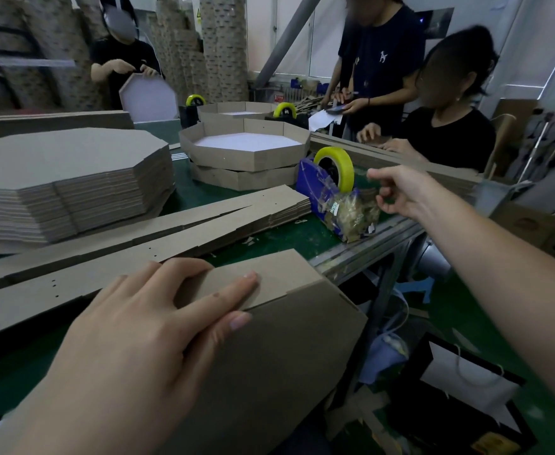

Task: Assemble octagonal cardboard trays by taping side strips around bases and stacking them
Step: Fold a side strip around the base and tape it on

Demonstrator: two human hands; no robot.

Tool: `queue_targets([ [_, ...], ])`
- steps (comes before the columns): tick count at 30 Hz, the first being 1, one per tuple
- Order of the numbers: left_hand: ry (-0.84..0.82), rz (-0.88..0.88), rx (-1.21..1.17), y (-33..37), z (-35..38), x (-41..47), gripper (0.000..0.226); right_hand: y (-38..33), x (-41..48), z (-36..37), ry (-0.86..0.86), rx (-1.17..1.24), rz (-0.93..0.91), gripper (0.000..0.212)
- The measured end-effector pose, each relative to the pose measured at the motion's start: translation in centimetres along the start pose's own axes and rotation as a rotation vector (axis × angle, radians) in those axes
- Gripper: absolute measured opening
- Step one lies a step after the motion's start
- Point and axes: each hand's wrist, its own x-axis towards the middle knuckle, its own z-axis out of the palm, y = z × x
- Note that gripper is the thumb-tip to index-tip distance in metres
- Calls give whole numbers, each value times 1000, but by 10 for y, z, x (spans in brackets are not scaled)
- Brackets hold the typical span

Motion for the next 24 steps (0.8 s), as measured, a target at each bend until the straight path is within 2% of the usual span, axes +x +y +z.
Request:
queue_targets([
  [3, 2, -8, -11, -1, 1, 0, 43, 16, -8, -7, -75, 212, -122, 7],
  [8, 21, -36, -21, -2, 5, -1, 53, 34, -18, -3, -63, 455, -235, 29],
  [13, 27, -34, -45, -1, 6, 0, 52, 42, -21, -5, -68, 460, -267, 42],
  [17, 11, -12, -39, -4, 7, -1, 43, 45, -22, -3, -50, 429, -290, 32],
  [24, -12, -30, -80, -4, 5, -2, 46, 49, -23, -6, 7, 365, -274, 30],
])
